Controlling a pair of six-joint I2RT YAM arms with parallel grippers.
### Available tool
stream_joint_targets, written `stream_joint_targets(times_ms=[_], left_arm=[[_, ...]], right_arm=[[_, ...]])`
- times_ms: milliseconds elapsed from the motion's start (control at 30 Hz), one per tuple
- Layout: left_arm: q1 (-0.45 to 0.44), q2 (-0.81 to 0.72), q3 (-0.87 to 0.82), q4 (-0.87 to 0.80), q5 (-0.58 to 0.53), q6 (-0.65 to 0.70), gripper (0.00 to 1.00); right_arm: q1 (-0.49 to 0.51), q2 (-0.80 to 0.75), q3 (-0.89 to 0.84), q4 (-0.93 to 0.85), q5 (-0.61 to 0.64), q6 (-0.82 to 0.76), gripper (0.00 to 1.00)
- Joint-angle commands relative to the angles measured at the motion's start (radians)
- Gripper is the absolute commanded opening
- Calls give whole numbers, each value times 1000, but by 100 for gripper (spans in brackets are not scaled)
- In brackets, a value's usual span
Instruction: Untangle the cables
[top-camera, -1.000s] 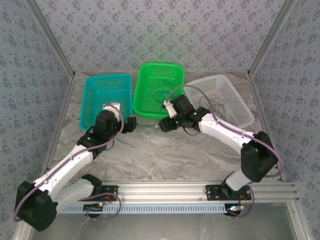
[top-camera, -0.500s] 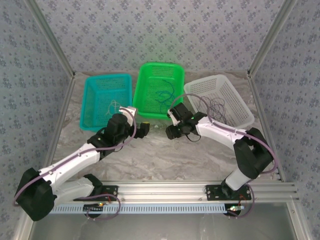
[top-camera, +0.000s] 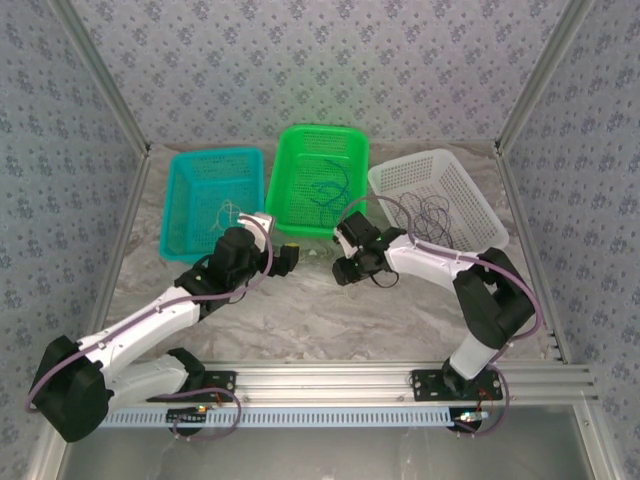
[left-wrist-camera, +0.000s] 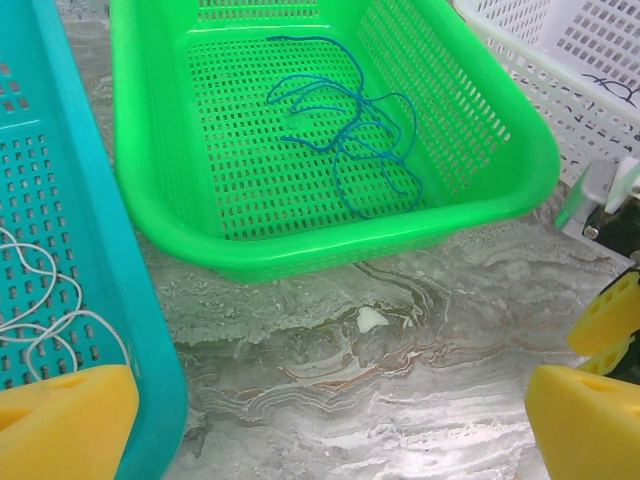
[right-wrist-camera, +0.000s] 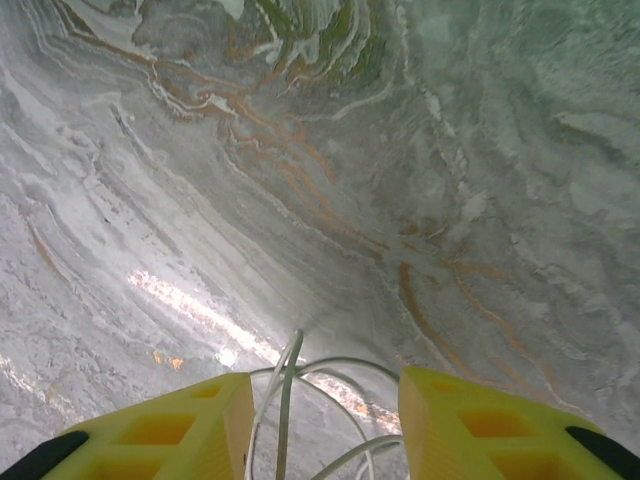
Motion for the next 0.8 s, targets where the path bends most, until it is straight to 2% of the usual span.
stream_joint_targets(times_ms=[0, 133, 233, 267, 500, 767], left_arm=[[-7, -12, 4, 20, -21, 3, 99], [-7, -9, 4, 19, -23, -1, 99], [-7, -4, 2, 20, -23, -11, 99], [-7, -3, 1, 22, -23, -15, 99], [-8, -1, -29, 102, 29, -50, 99], [-9, 28, -62, 248, 221, -55, 99]], right_arm=[[9, 12, -9, 6, -33, 11, 43], [13, -8, -11, 27, -35, 10, 27], [24, -63, -22, 74, -44, 14, 6], [26, -87, -30, 91, -47, 17, 2], [30, -308, -118, 254, -83, 23, 0], [19, -459, -197, 395, -114, 57, 0]])
